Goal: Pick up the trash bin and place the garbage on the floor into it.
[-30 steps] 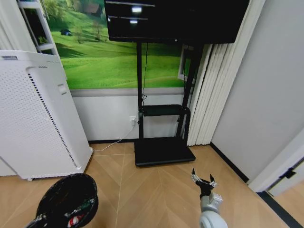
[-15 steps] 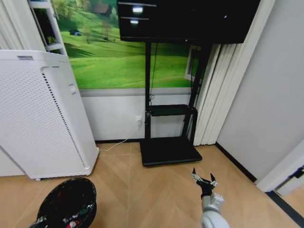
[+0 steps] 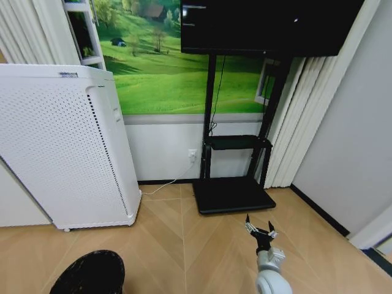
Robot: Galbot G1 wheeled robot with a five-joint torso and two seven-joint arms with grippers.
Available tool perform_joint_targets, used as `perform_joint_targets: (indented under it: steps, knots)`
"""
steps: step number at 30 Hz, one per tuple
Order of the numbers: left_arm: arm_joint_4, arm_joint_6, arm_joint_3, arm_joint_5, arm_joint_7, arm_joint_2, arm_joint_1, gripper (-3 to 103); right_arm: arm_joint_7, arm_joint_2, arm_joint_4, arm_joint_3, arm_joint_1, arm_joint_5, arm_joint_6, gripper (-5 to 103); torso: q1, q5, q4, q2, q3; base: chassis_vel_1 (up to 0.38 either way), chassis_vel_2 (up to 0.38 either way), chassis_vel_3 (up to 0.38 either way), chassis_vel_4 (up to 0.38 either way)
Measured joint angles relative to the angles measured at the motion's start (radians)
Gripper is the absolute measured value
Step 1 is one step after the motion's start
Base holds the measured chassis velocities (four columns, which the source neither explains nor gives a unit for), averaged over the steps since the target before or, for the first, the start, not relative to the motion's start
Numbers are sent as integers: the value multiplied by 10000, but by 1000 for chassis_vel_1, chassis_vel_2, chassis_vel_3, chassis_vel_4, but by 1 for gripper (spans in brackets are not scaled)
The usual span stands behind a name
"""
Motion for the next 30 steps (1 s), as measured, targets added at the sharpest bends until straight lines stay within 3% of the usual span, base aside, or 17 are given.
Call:
perform_joint_targets:
  steps: [6, 13, 30]
  knots:
    - [111, -33, 25, 239, 176, 32, 122, 4, -32, 19, -198, -53, 115, -2, 43, 100, -1, -5, -9, 0, -2, -31, -34, 14, 11]
    - [806, -393, -6, 868, 630, 184, 929, 4, -147, 63, -714, -98, 384, 27, 175, 100, 0, -1, 2, 0, -1, 4, 22, -5, -11]
    - [1564, -67, 383, 1257, 981, 283, 328, 4, -166, -161, -804, -51, 374, 145, 240, 100, 0, -3, 0, 0, -1, 0, 0, 0, 0]
